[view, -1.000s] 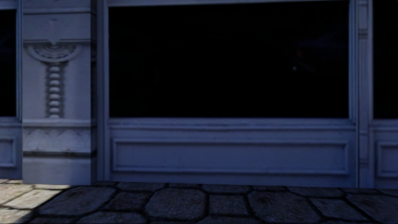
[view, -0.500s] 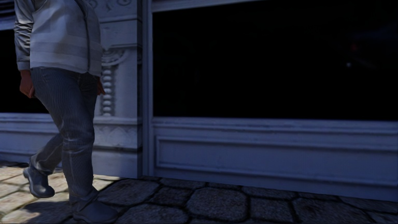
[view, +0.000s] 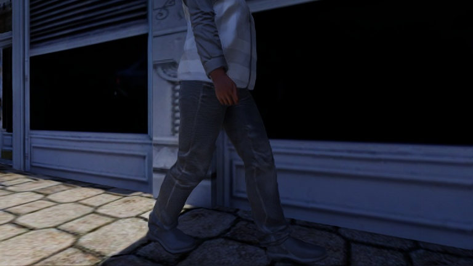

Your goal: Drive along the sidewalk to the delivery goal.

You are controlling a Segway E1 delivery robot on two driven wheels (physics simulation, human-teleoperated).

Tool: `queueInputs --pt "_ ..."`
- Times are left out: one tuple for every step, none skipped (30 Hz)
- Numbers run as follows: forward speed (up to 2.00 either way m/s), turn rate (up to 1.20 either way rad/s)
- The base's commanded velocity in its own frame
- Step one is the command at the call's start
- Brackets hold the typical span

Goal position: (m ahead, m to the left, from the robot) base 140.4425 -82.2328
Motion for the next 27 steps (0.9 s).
queueInputs --pt "0.0 0.65" --pt "0.0 0.65" --pt "0.0 0.7" --pt "0.0 0.74" --pt "0.0 0.77" --pt "0.0 0.77" --pt "0.0 0.77" --pt "0.0 0.77" --pt "0.0 0.77" --pt "0.0 0.77" --pt "0.0 0.77" --pt "0.0 0.78" --pt "0.0 0.81" --pt "0.0 0.84" --pt "0.0 0.85" --pt "0.0 0.87" --pt "0.0 0.87" --pt "0.0 0.87" --pt "0.0 0.9" --pt "0.0 0.92" --pt "0.0 0.93" --pt "0.0 0.93" --pt "0.0 0.93" --pt "0.0 0.93" --pt "0.0 0.93" --pt "0.0 0.93" --pt "0.0 0.93"
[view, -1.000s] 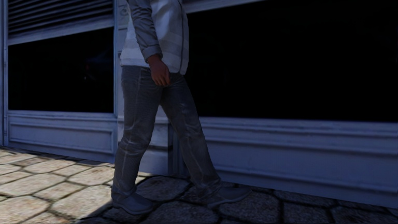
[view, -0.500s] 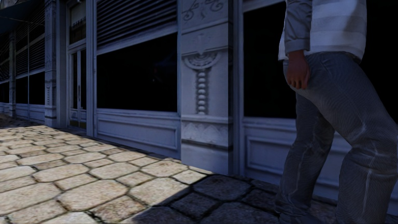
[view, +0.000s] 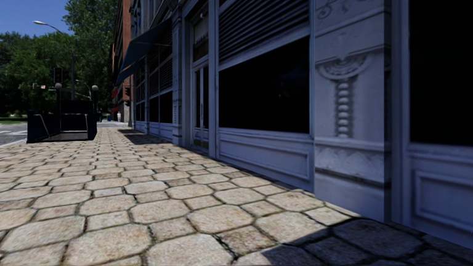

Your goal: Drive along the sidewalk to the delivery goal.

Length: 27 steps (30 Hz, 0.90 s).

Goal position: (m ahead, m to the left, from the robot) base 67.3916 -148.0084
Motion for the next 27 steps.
queueInputs --pt "0.0 0.93" --pt "0.0 0.93" --pt "0.0 0.93" --pt "0.0 0.93" --pt "0.0 0.93" --pt "0.03 0.92" --pt "0.08 0.82" --pt "0.17 0.68" --pt "0.27 0.46" --pt "0.48 0.13" --pt "0.48 0.13" --pt "0.63 0.0" --pt "0.68 0.0" --pt "0.69 0.0" --pt "0.7 0.0" --pt "0.72 0.0" --pt "0.77 0.0" --pt "0.85 0.0" --pt "0.85 0.0" --pt "1.07 0.0" --pt "1.32 0.0" --pt "1.49 0.0" --pt "1.54 0.0" --pt "1.57 0.0" --pt "1.7 0.0" --pt "1.7 0.0" --pt "2.0 0.0"
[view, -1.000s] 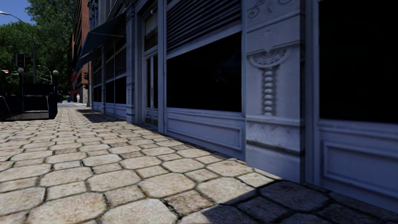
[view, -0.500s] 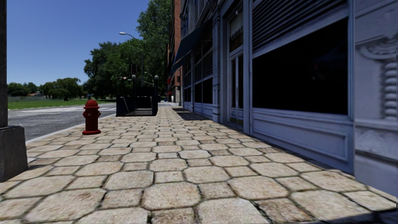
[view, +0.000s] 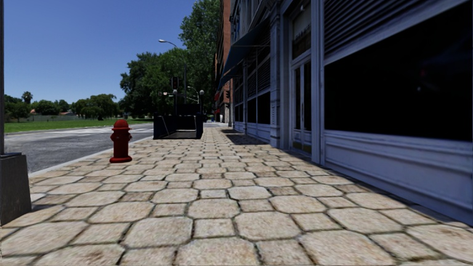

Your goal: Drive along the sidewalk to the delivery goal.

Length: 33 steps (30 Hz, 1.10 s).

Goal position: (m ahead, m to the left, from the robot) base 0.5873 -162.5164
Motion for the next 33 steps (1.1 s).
queueInputs --pt "2.0 0.0" --pt "2.0 0.0" --pt "2.0 0.0" --pt "2.0 0.0" --pt "2.0 0.0" --pt "2.0 0.0" --pt "2.0 0.0" --pt "2.0 0.0" --pt "2.0 0.0" --pt "2.0 0.0" --pt "2.0 0.0" --pt "2.0 0.0" --pt "2.0 0.07" --pt "2.0 0.07" --pt "2.0 0.23" --pt "2.0 0.33" --pt "2.0 0.36" --pt "2.0 0.37" --pt "2.0 0.37" --pt "2.0 0.37" --pt "2.0 0.37" --pt "2.0 0.37" --pt "2.0 0.37" --pt "2.0 0.37" --pt "2.0 0.37" --pt "2.0 0.37" --pt "2.0 0.37" --pt "2.0 0.37" --pt "2.0 0.37" --pt "2.0 0.37" --pt "2.0 0.37" --pt "2.0 0.37" --pt "2.0 0.37"
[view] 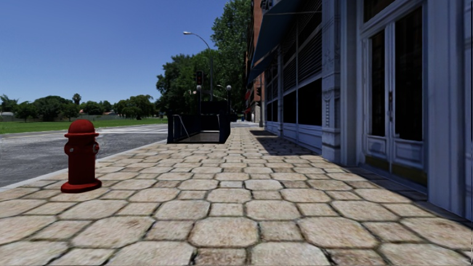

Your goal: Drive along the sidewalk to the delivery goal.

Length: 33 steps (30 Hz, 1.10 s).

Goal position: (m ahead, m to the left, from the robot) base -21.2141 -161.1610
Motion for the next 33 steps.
queueInputs --pt "2.0 0.37" --pt "2.0 0.29" --pt "2.0 0.0" --pt "2.0 0.0" --pt "2.0 0.0" --pt "2.0 0.0" --pt "2.0 0.0" --pt "2.0 0.0" --pt "2.0 0.0" --pt "2.0 0.0" --pt "2.0 0.0" --pt "2.0 0.0" --pt "2.0 0.0" --pt "2.0 0.0" --pt "2.0 0.0" --pt "2.0 0.0" --pt "2.0 0.0" --pt "2.0 0.0" --pt "2.0 0.0" --pt "2.0 0.0" --pt "2.0 0.0" --pt "2.0 0.0" --pt "2.0 0.0" --pt "2.0 0.0" --pt "2.0 0.0" --pt "2.0 0.0" --pt "2.0 0.0" --pt "2.0 0.0" --pt "2.0 0.0" --pt "2.0 0.0" --pt "2.0 0.0" --pt "2.0 0.0" --pt "2.0 0.0"
